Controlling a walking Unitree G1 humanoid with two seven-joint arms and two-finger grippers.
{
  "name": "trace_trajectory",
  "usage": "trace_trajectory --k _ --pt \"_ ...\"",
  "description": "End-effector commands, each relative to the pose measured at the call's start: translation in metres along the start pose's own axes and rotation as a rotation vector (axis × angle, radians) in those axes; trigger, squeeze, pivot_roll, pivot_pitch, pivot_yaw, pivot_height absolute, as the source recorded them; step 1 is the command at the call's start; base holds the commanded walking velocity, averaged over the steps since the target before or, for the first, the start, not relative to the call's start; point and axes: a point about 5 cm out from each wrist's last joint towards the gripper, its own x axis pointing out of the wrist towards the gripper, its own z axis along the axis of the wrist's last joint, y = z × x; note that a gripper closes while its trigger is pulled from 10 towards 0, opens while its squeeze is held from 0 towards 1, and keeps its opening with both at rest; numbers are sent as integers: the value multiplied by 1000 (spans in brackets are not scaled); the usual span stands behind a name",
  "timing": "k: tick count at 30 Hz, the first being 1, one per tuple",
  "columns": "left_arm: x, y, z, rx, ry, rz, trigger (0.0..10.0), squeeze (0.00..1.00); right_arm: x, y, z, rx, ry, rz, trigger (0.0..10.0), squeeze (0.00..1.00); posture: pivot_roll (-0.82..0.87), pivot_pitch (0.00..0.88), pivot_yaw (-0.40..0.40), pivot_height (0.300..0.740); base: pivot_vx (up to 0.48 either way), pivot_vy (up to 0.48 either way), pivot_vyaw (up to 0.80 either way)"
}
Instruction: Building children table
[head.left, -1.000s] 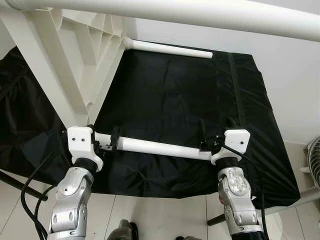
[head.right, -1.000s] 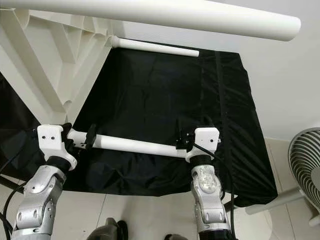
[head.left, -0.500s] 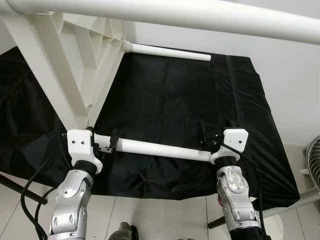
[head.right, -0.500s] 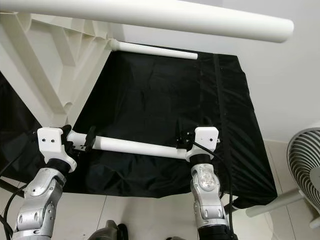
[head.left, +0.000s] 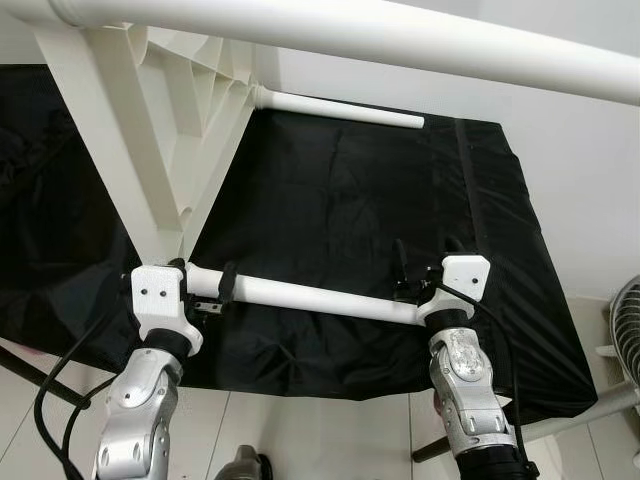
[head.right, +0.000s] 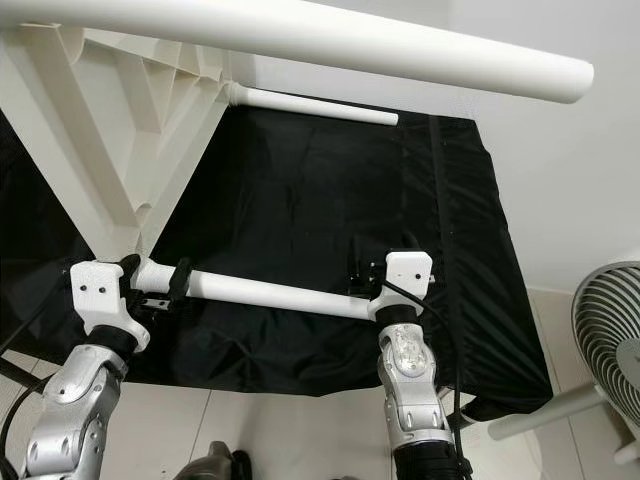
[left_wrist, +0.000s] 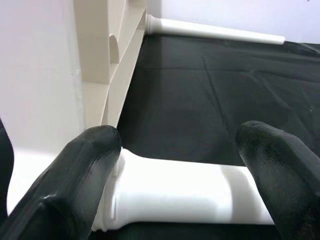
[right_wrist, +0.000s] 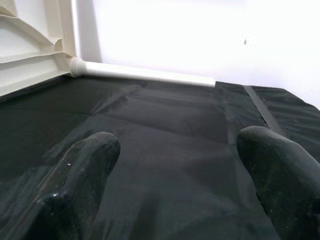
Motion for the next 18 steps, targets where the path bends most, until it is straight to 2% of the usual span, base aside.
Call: trace_trajectory --k 1,2,3,4,6,10,18 --pt "-9 -16 -6 -28 45 -173 10000 0 0 -4 -2 -7 4 3 10000 0 199 85 -27 740 0 0 0" --pt "-9 -16 -6 -28 45 -173 10000 0 0 -4 -2 -7 4 3 10000 0 199 85 -27 740 0 0 0" --pt "-15 -22 -10 -18 65 -258 10000 0 1 -5 -1 -10 3 5 10000 0 198 86 -28 740 0 0 0" --pt "-15 -22 -10 -18 65 -258 10000 0 1 -5 -1 -10 3 5 10000 0 198 86 -28 740 0 0 0" --pt "-23 -24 -20 20 127 -334 10000 0 3 -4 0 -16 -4 14 10000 0 197 86 -27 740 0 0 0" --pt "-23 -20 -26 60 162 -322 10000 0 3 -4 0 -20 -8 18 10000 0 195 85 -25 740 0 0 0" --pt "-11 -28 -30 -86 223 -224 10000 0 2 -4 1 -22 -14 15 10000 0 184 84 -16 740 0 0 0"
